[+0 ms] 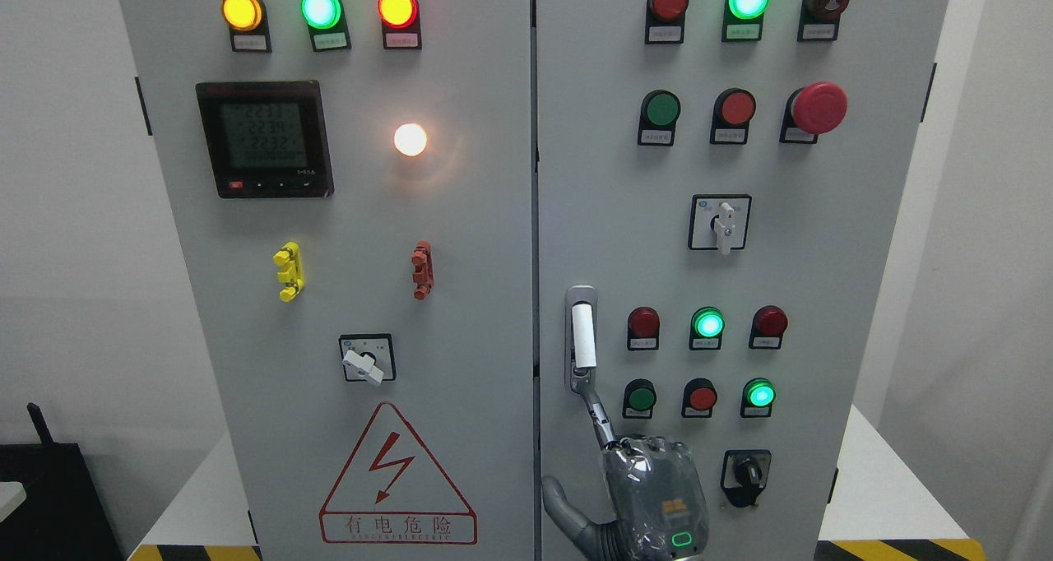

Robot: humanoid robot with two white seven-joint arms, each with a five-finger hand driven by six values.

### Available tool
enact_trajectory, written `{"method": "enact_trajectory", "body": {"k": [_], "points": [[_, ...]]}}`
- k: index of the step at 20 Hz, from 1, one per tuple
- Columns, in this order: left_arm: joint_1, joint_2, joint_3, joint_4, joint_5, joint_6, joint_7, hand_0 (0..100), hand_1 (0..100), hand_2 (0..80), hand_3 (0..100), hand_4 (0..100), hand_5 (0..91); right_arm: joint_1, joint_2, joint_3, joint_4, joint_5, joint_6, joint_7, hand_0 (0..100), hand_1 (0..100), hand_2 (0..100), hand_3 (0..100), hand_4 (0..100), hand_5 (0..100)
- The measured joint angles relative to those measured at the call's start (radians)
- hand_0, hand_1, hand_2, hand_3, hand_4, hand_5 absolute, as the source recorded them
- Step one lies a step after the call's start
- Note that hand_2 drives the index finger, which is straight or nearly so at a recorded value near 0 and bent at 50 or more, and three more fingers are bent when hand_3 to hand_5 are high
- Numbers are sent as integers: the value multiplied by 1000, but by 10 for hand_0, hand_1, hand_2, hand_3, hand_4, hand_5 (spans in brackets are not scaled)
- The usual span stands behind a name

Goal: Release door handle
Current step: 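Move the right hand up alongside the popped-out handle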

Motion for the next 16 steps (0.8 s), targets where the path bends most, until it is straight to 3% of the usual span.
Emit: {"method": "enact_trajectory", "body": {"k": [7,13,16], "points": [[0,0,0,0,0,0,0,120,389,0,0,0,0,9,0,2,-10,-1,-5,-23,294,279,76,1000,1000,1000],[0,0,0,0,0,0,0,120,389,0,0,0,0,35,-1,5,-26,-2,-12,-45,332,305,165,1000,1000,994],[0,0,0,0,0,0,0,120,389,0,0,0,0,44,-1,6,-36,-2,-14,-58,395,352,313,1000,1000,990]]}}
